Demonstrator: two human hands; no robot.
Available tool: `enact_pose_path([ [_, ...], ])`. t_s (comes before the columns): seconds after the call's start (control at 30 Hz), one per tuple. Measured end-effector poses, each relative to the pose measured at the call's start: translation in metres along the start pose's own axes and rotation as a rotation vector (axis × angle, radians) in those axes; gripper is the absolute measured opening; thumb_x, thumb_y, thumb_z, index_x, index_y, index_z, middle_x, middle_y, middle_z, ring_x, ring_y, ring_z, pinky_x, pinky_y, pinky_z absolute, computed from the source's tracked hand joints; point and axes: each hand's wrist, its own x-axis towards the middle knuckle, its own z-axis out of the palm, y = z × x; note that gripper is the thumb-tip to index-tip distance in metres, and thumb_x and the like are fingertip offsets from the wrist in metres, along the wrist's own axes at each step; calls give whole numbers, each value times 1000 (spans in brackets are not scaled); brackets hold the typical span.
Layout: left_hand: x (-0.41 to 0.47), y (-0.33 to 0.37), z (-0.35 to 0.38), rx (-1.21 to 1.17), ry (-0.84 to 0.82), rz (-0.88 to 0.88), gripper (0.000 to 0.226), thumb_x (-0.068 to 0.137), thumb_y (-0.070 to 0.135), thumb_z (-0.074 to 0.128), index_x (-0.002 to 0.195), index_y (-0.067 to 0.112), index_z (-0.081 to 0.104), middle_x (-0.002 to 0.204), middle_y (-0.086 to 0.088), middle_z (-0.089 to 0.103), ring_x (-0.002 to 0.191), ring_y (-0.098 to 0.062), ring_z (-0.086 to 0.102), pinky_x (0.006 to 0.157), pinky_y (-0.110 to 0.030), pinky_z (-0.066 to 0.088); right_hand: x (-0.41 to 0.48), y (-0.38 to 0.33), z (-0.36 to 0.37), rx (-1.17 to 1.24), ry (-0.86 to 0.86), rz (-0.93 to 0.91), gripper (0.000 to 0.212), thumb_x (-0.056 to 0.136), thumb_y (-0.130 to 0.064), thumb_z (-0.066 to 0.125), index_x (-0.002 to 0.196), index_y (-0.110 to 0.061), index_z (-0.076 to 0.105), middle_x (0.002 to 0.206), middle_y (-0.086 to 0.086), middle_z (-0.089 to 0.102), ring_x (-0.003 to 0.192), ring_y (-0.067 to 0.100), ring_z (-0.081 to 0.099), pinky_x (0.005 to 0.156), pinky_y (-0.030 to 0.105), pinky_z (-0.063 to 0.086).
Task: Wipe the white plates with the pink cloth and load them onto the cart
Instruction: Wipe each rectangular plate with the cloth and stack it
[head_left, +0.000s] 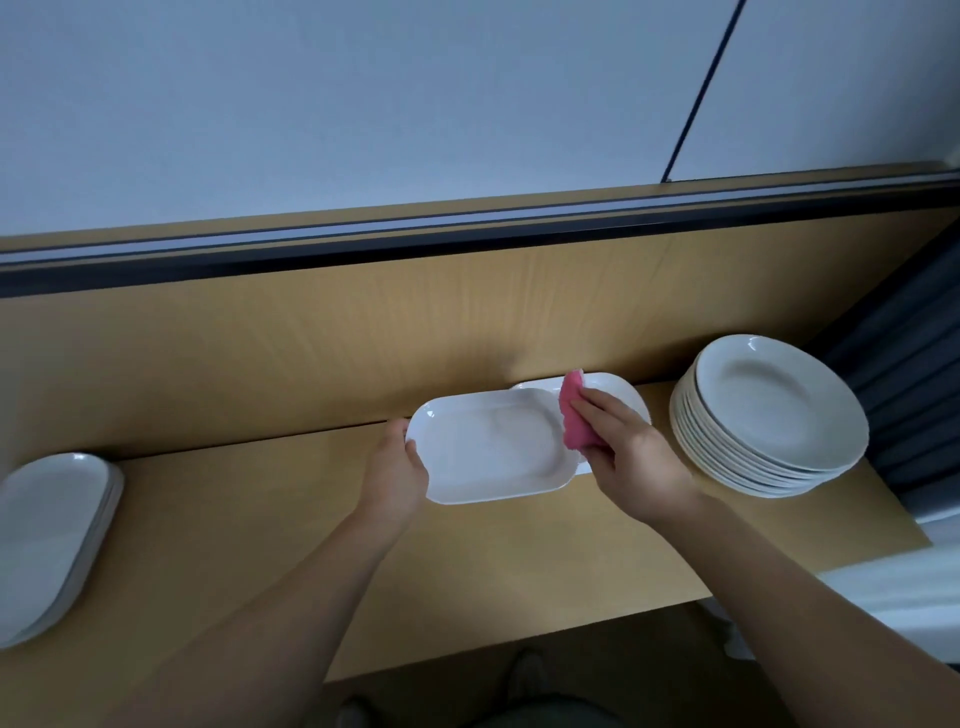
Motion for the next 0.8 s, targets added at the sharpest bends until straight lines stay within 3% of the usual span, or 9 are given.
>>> enact_pose_path([
  [0.17,-12,-50,-40,26,1,-59,28,100,11,35,124,12,50,103,2,57,91,-17,53,71,-26,38,1,-40,40,1,-48,-4,54,84,3,64,136,-4,53,140,14,51,122,31,55,100,35,44],
  [0.3,-21,-88,-65,56,-14,-99,30,101,11,34,126,12,49,101,2,56,91,-18,53,73,-27,38,1,-72,68,4,-62,-81,52,81,7,65,132,-2,56,130,11,58,111,22,58,94,24,45],
  [0.4,-25,-113,-75,84,-26,-138,30,101,13,34,127,12,48,103,0,58,89,-19,53,73,-28,38,-1,-87,85,20,-93,-59,44,83,4,64,127,-4,59,136,11,54,113,28,60,89,40,53],
  [0.5,-31,-129,-81,104,-44,-169,31,101,15,34,131,14,46,102,1,56,90,-19,52,74,-28,39,-6,-96,99,7,-132,-63,43,83,4,63,125,-4,60,137,11,53,111,31,60,85,46,55],
  [0.8,-31,-140,-78,84,-37,-194,33,101,14,35,132,13,46,108,-1,58,92,-17,52,77,-28,39,-11,-110,121,2,-198,-81,45,84,0,61,129,-5,59,134,10,56,116,29,58,94,38,51],
])
